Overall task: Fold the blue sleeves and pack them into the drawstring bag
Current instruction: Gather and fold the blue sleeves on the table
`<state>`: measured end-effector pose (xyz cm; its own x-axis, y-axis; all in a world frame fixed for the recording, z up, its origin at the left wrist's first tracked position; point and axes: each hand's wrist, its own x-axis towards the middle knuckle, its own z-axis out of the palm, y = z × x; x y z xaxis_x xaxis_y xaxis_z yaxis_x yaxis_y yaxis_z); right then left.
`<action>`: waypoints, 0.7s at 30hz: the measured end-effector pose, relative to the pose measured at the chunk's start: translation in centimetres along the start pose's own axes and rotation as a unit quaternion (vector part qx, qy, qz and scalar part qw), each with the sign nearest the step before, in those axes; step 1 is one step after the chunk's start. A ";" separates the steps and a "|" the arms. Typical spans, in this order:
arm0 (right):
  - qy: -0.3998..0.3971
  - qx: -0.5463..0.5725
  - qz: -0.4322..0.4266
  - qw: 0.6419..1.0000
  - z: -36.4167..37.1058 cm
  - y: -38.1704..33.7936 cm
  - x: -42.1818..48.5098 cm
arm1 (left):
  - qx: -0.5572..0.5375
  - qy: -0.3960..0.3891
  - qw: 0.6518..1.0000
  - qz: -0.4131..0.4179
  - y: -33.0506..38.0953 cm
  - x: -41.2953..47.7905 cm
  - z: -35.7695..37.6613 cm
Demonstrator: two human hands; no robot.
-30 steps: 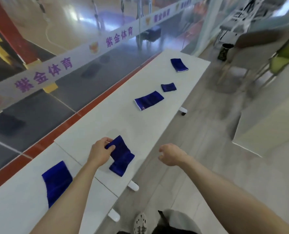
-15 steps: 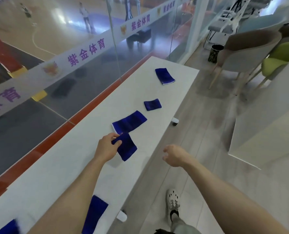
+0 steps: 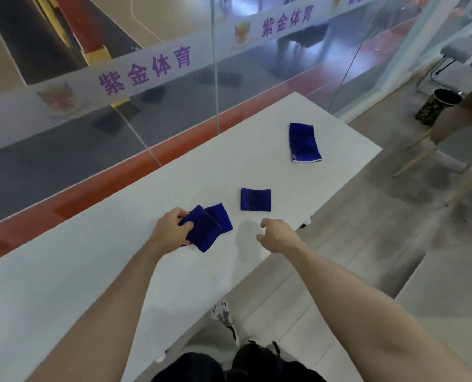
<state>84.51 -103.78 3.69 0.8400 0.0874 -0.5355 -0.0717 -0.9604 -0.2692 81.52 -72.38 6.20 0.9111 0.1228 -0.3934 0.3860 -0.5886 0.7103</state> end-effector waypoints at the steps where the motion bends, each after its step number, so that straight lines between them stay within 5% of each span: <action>1: 0.002 -0.006 0.000 1.000 -0.4 0.3 1.4 | -0.001 -0.009 1.000 -0.011 0.1 0.9 0.1; 9: 0.009 -0.064 -0.043 0.997 -3.7 1.3 11.1 | -0.005 -0.019 0.998 -0.068 1.9 6.6 0.4; 21: -0.090 -0.193 -0.196 0.957 -4.9 -0.8 21.8 | -0.116 0.152 0.962 -0.193 4.9 1.0 5.4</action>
<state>105.53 -102.43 -3.88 0.6522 0.4725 -0.5927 0.4640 -0.8672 -0.1808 83.51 -79.48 6.10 0.6799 0.5453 -0.4903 0.6937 -0.2615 0.6711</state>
